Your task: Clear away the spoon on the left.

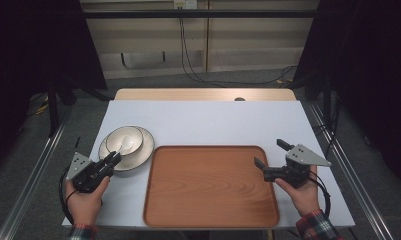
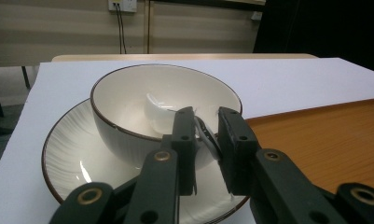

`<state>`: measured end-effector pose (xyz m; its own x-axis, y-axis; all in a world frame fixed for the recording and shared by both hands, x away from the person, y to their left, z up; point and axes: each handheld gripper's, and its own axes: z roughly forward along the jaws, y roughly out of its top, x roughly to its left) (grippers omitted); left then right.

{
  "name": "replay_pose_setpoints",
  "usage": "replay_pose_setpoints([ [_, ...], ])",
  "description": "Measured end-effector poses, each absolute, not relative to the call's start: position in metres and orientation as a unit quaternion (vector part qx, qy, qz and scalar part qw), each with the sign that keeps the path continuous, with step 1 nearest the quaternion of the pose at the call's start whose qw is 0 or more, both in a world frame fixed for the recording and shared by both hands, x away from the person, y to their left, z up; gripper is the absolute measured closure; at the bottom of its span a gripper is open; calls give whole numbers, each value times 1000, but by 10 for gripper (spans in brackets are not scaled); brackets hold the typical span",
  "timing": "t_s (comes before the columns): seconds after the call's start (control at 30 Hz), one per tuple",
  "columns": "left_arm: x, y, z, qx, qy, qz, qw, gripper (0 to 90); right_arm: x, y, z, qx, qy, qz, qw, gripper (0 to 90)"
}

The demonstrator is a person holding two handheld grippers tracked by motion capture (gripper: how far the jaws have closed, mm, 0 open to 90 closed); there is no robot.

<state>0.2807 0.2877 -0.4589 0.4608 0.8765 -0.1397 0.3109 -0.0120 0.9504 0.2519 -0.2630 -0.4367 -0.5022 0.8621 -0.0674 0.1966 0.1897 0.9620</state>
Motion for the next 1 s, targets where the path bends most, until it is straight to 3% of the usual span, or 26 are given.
replay_pose_setpoints([
  [0.27, 281, 284, -460, 665, 446, 252, 544, 831, 252, -263, -437, 377, 702, 509, 325, 30],
  [1.0, 300, 291, -435, 644, 458, 244, 562, 849, 252, -262, -437, 378, 707, 508, 315, 18],
])
